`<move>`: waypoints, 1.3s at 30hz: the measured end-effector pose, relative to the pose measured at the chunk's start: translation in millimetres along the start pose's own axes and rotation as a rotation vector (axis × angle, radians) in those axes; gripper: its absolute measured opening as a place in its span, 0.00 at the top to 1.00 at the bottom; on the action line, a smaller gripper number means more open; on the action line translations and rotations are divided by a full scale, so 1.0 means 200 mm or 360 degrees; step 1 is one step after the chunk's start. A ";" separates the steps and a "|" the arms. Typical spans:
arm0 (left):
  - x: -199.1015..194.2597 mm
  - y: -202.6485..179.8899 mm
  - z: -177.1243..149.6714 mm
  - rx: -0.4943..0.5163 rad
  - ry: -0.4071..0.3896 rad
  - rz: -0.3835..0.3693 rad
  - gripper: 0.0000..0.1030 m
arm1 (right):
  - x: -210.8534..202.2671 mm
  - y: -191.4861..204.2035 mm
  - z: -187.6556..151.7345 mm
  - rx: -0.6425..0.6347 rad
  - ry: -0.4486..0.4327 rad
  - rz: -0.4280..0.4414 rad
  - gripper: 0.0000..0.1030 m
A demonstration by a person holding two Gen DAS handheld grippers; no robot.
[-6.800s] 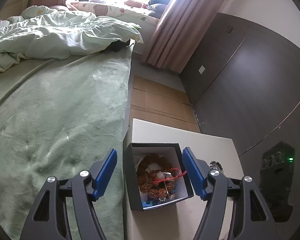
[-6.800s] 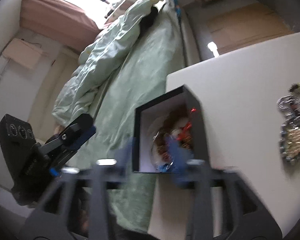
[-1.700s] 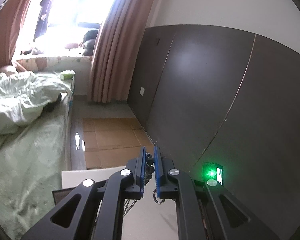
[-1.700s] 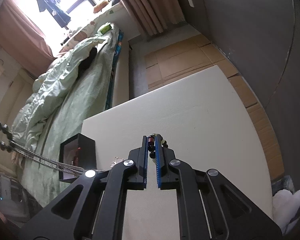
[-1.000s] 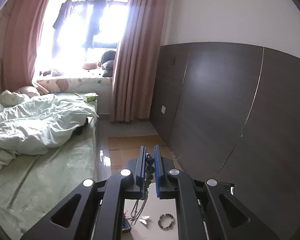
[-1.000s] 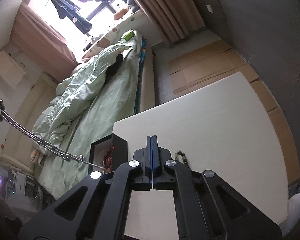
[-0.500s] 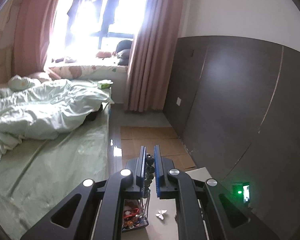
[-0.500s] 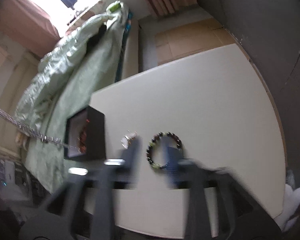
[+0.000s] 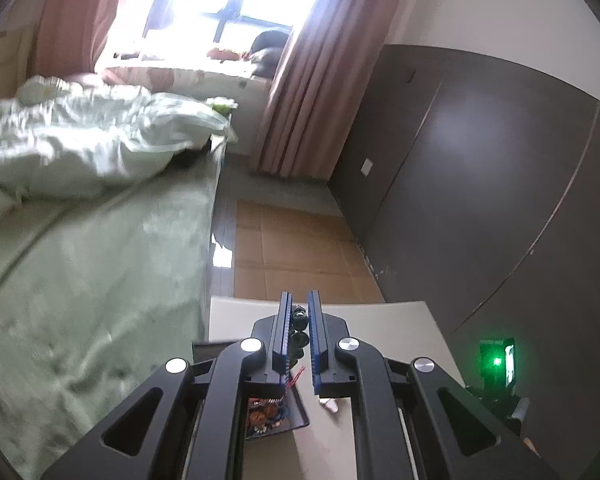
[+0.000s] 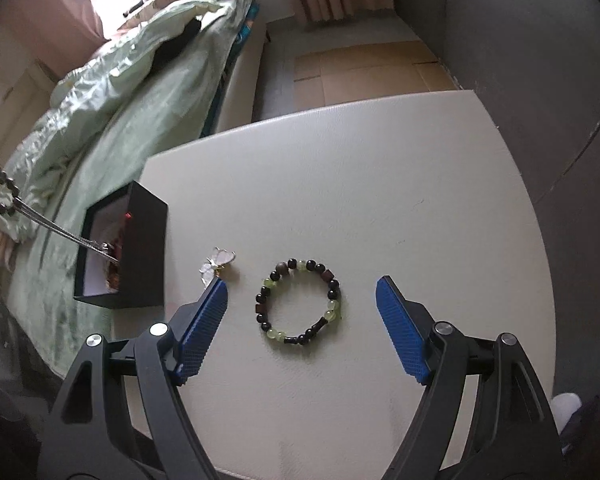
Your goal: Organize jewelry
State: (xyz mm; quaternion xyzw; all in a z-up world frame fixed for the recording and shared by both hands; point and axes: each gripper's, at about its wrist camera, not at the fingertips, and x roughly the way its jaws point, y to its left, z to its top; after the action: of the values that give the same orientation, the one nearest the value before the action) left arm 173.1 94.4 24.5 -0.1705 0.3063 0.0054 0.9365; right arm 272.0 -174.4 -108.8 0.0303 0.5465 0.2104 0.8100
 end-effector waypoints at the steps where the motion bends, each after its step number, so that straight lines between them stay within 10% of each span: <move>1: 0.04 0.04 -0.03 -0.0026 0.0021 -0.0006 0.94 | 0.02 0.01 0.00 -0.0019 0.0013 -0.0029 0.25; 12: 0.21 0.14 -0.20 -0.0092 0.0212 -0.0031 0.94 | 0.23 0.11 -0.01 -0.0187 0.0107 -0.0256 0.26; 22: 0.22 0.15 -0.24 -0.0122 0.0261 -0.0017 0.93 | 0.27 0.07 -0.01 -0.0111 0.0122 -0.0215 0.82; 24: 0.22 0.16 -0.24 -0.0128 0.0274 -0.0012 0.87 | 0.27 0.06 -0.01 -0.0112 0.0124 -0.0220 0.91; 27: 0.21 0.17 -0.24 -0.0137 0.0253 0.0006 0.42 | 0.26 0.06 -0.02 -0.0127 0.0118 -0.0204 0.91; 39: 0.16 0.19 -0.22 -0.0093 0.0191 0.0060 0.08 | -0.03 0.22 0.00 -0.0134 -0.0160 -0.0002 0.92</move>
State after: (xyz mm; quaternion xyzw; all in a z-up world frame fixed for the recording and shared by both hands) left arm 169.6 114.1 -38.8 -0.1920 0.3646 0.0219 0.9109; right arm 256.2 -135.8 -91.0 0.0066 0.4960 0.2309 0.8370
